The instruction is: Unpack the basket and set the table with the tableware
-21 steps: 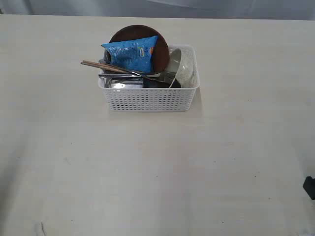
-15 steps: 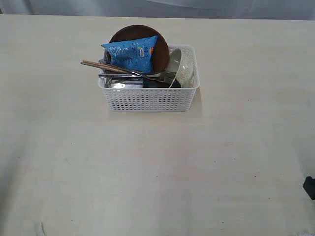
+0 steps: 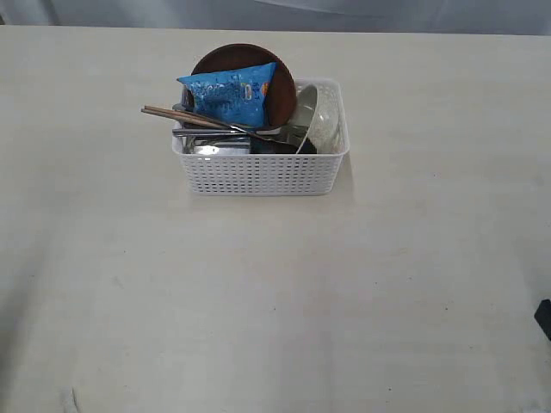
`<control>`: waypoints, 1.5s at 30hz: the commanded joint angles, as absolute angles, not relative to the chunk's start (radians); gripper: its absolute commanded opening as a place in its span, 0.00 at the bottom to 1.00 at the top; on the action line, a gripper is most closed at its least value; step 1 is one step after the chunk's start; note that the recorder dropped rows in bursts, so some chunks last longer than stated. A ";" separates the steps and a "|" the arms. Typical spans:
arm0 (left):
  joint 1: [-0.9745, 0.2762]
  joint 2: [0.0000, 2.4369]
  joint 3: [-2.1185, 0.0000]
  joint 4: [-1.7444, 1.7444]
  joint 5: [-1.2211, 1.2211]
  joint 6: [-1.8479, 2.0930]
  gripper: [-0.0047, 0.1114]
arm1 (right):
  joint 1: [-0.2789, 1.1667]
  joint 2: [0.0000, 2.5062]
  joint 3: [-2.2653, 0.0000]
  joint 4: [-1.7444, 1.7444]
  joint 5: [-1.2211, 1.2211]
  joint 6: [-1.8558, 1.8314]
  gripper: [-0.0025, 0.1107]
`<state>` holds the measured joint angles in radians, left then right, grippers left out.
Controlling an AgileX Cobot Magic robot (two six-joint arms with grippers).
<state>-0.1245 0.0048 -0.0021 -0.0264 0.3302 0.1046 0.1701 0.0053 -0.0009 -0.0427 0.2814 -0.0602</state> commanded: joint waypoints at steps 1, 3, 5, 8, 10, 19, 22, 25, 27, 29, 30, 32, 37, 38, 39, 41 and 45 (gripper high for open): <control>-0.120 0.000 0.000 -0.032 0.295 0.108 0.04 | 0.164 0.000 0.000 -0.050 0.269 -0.064 0.02; -0.120 0.000 0.000 -0.126 0.192 0.097 0.04 | 0.164 0.000 0.000 -0.050 0.269 -0.047 0.02; -0.120 0.000 0.000 -0.313 0.065 0.047 0.04 | 0.164 0.000 0.000 -0.050 0.269 -0.047 0.02; -0.120 0.000 0.000 -0.535 -0.134 -0.022 0.04 | 0.164 0.000 0.000 -0.050 0.269 -0.047 0.02; -0.120 0.000 0.000 -0.570 -0.284 -0.079 0.04 | 0.164 0.000 0.000 -0.050 0.267 -0.047 0.02; -0.120 0.047 -0.155 -0.402 -0.137 -0.335 0.04 | 0.164 0.000 0.000 -0.050 0.267 -0.047 0.02; -0.120 0.165 -0.273 -0.349 -0.088 -0.336 0.04 | 0.164 0.000 0.000 -0.050 0.267 -0.047 0.02; -0.120 0.315 -0.406 -0.281 0.000 -0.333 0.04 | 0.164 0.000 0.000 -0.050 0.263 -0.047 0.02; -0.120 0.423 -0.505 -0.262 0.071 -0.313 0.04 | 0.164 0.000 0.000 -0.050 0.262 -0.047 0.02; -0.120 0.549 -0.607 -0.262 0.162 -0.259 0.04 | 0.164 0.000 0.000 -0.050 0.262 -0.047 0.02; -0.120 0.613 -0.649 -0.262 0.216 -0.227 0.04 | 0.164 0.000 0.000 -0.050 0.262 -0.037 0.02; -0.127 0.740 -0.757 -0.275 0.342 -0.126 0.04 | 0.164 0.000 0.000 -0.050 0.262 -0.037 0.02; -0.185 1.035 -0.981 -0.402 0.633 0.213 0.04 | 0.164 0.000 0.000 -0.050 0.260 -0.037 0.02; -0.202 1.096 -1.026 -0.441 0.677 0.278 0.04 | 0.164 0.000 0.000 -0.050 0.260 -0.037 0.02; -0.220 1.153 -1.054 -0.481 0.705 0.329 0.04 | 0.164 0.000 0.000 -0.050 0.260 -0.037 0.02; -0.264 1.258 -1.090 -0.542 0.724 0.431 0.08 | 0.164 0.000 0.000 -0.050 0.260 -0.037 0.02; -0.372 1.421 -1.127 -0.560 0.725 0.596 0.29 | 0.164 0.000 0.000 -0.050 0.260 -0.037 0.02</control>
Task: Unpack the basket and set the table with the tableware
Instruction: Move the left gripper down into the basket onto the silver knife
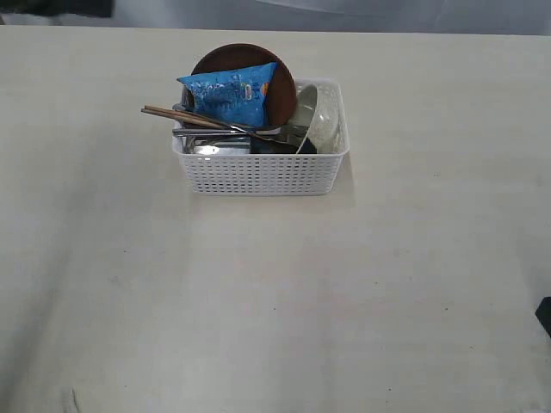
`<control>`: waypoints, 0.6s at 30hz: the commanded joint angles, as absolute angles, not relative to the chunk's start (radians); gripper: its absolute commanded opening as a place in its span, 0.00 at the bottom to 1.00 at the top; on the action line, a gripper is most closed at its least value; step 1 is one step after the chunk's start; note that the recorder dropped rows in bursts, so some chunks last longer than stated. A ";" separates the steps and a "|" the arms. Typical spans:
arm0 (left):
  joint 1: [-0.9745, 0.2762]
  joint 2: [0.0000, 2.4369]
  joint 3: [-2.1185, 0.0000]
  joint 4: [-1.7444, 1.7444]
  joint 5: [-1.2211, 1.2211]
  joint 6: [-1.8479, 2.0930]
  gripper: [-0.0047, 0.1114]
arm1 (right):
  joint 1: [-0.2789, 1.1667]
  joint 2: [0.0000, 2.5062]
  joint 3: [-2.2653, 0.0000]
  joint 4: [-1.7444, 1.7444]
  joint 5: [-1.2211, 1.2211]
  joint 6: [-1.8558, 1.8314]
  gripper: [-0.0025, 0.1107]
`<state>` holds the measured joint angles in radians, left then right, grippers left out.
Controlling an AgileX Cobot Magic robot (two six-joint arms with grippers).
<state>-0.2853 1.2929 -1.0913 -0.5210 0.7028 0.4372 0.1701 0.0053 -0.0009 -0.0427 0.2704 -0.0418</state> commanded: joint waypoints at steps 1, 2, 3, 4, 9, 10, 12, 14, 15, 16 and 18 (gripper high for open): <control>-0.395 1.449 -1.132 -0.560 0.722 0.635 0.35 | 0.164 0.000 0.000 -0.050 0.260 -0.037 0.02; -0.423 1.482 -1.134 -0.555 0.722 0.677 0.38 | 0.164 0.000 0.000 -0.050 0.260 -0.037 0.02; -0.449 1.512 -1.136 -0.541 0.729 0.714 0.38 | 0.164 0.000 0.000 -0.050 0.260 -0.037 0.02; -0.474 1.538 -1.136 -0.521 0.734 0.731 0.38 | 0.164 0.000 0.000 -0.050 0.257 -0.037 0.02; -0.535 1.659 -1.144 -0.303 0.760 0.588 0.38 | 0.164 0.000 0.000 -0.050 0.214 -0.037 0.02; -0.535 1.680 -1.154 -0.270 0.768 0.551 0.38 | 0.164 0.000 0.000 -0.050 0.212 -0.037 0.02; -0.535 1.725 -1.193 -0.235 0.778 0.525 0.38 | 0.164 0.000 0.000 -0.050 0.212 -0.037 0.02; -0.535 1.760 -1.249 -0.233 0.794 0.525 0.38 | 0.164 0.000 0.000 -0.050 0.212 -0.037 0.02; -0.535 1.771 -1.281 -0.233 0.799 0.525 0.38 | 0.164 0.000 0.000 -0.050 0.212 -0.037 0.02; -0.535 1.783 -1.305 -0.233 0.808 0.525 0.38 | 0.164 0.000 0.000 -0.050 0.212 -0.037 0.02; -0.535 1.803 -1.361 -0.221 0.830 0.525 0.38 | 0.164 0.000 0.000 -0.050 0.212 -0.037 0.02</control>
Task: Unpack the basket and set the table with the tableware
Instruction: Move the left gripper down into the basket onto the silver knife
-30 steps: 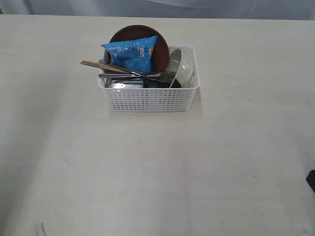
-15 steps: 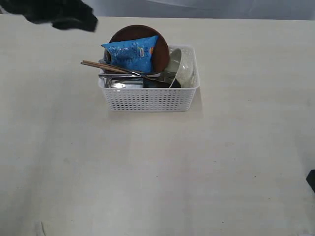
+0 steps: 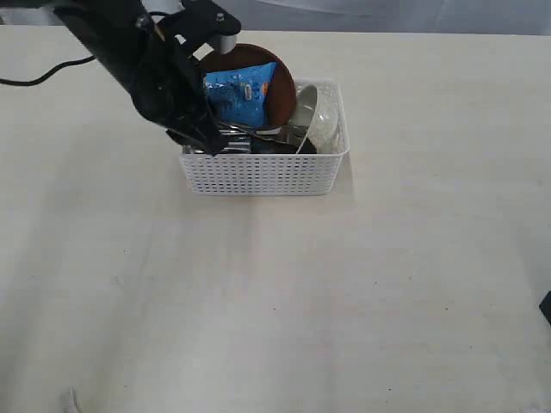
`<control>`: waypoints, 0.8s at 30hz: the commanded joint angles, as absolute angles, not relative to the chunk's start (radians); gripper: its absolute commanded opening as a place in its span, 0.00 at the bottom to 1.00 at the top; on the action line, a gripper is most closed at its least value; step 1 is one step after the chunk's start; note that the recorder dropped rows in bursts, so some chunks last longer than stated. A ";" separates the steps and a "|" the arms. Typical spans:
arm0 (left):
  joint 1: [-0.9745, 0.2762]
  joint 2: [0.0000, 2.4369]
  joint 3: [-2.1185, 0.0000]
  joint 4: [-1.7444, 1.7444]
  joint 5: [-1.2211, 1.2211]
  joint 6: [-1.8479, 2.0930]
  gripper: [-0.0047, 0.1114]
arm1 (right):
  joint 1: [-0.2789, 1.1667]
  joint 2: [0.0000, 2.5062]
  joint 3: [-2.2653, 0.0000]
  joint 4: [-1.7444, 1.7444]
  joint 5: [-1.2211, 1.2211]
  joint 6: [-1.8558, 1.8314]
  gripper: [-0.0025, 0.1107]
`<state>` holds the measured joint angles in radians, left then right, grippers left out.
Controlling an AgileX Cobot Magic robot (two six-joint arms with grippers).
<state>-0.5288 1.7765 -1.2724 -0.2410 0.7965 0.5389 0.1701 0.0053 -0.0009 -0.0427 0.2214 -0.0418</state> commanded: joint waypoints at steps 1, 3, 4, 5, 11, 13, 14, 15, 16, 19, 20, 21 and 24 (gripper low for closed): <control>-0.535 1.815 -1.383 -0.202 0.842 0.531 0.38 | 0.164 0.000 0.000 -0.050 0.212 -0.037 0.02; -0.535 1.829 -1.404 -0.170 0.847 0.580 0.40 | 0.164 0.000 0.000 -0.050 0.212 -0.037 0.02; -0.535 1.833 -1.404 -0.154 0.849 0.604 0.42 | 0.164 0.000 0.000 -0.050 0.212 -0.037 0.02; -0.535 1.838 -1.404 -0.139 0.854 0.615 0.44 | 0.164 0.000 0.000 -0.050 0.212 -0.037 0.02; -0.535 1.871 -1.404 -0.142 0.846 0.620 0.45 | 0.164 0.000 0.000 -0.050 0.212 -0.037 0.02; -0.535 1.884 -1.404 -0.142 0.846 0.620 0.45 | 0.164 0.000 0.000 -0.050 0.212 -0.037 0.02; -0.535 1.889 -1.404 -0.142 0.841 0.620 0.45 | 0.164 0.000 0.000 -0.050 0.212 -0.037 0.02; -0.535 1.897 -1.404 -0.142 0.841 0.621 0.45 | 0.164 0.000 0.000 -0.050 0.212 -0.037 0.02; -0.535 1.900 -1.404 -0.142 0.841 0.630 0.45 | 0.164 0.000 0.000 -0.050 0.212 -0.037 0.02; -0.535 1.911 -1.404 -0.142 0.839 0.640 0.45 | 0.164 0.000 0.000 -0.050 0.212 -0.037 0.02; -0.535 1.913 -1.404 -0.142 0.839 0.644 0.45 | 0.164 0.000 0.000 -0.050 0.212 -0.037 0.02; -0.535 1.915 -1.404 -0.142 0.839 0.647 0.45 | 0.164 0.000 0.000 -0.050 0.212 -0.037 0.02; -0.535 1.927 -1.404 -0.133 0.839 0.649 0.41 | 0.164 0.000 0.000 -0.050 0.212 -0.035 0.02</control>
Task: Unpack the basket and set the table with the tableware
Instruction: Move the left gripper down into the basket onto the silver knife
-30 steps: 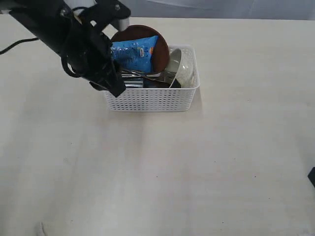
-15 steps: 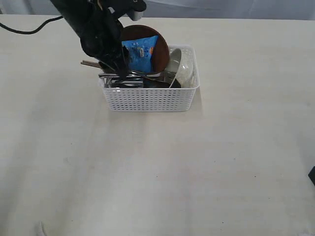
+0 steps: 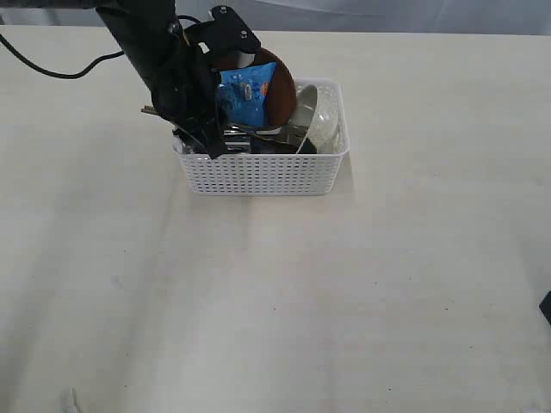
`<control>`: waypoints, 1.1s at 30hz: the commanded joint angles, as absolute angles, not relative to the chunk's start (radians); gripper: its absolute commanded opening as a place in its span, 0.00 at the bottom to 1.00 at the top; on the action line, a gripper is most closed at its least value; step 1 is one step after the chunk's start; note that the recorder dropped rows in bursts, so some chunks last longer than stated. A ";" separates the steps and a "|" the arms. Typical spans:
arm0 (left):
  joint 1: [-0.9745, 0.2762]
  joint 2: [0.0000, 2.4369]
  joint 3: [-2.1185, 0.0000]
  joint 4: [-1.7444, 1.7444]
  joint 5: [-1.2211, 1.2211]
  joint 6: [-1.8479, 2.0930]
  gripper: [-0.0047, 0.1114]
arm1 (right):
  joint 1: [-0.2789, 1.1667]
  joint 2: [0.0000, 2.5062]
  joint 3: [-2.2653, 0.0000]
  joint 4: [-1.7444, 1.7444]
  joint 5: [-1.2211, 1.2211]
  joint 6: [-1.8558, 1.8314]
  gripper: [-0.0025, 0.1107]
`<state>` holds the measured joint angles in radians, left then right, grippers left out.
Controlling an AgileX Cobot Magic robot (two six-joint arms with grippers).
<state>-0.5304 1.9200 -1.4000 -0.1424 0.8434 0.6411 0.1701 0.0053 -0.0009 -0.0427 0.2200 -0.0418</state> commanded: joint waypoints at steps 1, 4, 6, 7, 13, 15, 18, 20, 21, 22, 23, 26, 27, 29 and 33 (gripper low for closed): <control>-0.535 1.930 -1.404 -0.132 0.839 0.649 0.38 | 0.164 0.000 0.000 -0.050 0.212 -0.035 0.02; -0.535 1.945 -1.404 -0.132 0.839 0.649 0.29 | 0.164 0.000 0.000 -0.050 0.212 -0.035 0.02; -0.535 1.948 -1.404 -0.132 0.839 0.649 0.22 | 0.164 0.000 0.000 -0.050 0.212 -0.035 0.02; -0.535 1.948 -1.404 -0.132 0.839 0.649 0.20 | 0.164 0.000 0.000 -0.050 0.212 -0.035 0.02; -0.535 1.948 -1.404 -0.132 0.839 0.651 0.04 | 0.164 0.000 0.000 -0.050 0.210 -0.035 0.02; -0.535 1.948 -1.404 -0.132 0.839 0.651 0.04 | 0.164 0.000 0.000 -0.050 0.208 -0.035 0.02; -0.535 1.948 -1.404 -0.132 0.839 0.659 0.04 | 0.164 0.000 0.000 -0.050 0.208 -0.035 0.02; -0.535 1.946 -1.404 -0.126 0.839 0.659 0.04 | 0.164 0.000 0.000 -0.050 0.208 -0.035 0.02; -0.535 1.944 -1.404 -0.112 0.839 0.659 0.04 | 0.164 0.000 0.000 -0.050 0.208 -0.035 0.02; -0.535 1.940 -1.404 -0.094 0.845 0.659 0.04 | 0.164 0.000 0.000 -0.050 0.208 -0.035 0.02; -0.535 1.931 -1.404 -0.078 0.852 0.657 0.04 | 0.164 0.000 0.000 -0.050 0.208 -0.035 0.02; -0.535 1.910 -1.404 -0.073 0.856 0.657 0.04 | 0.164 0.000 0.000 -0.050 0.208 -0.035 0.02; -0.535 1.909 -1.404 -0.073 0.859 0.657 0.04 | 0.164 0.000 0.000 -0.050 0.208 -0.035 0.02; -0.535 1.895 -1.404 -0.071 0.869 0.657 0.04 | 0.164 0.000 0.000 -0.050 0.208 -0.035 0.02; -0.535 1.878 -1.404 -0.033 0.907 0.654 0.04 | 0.164 0.000 0.000 -0.050 0.208 -0.035 0.02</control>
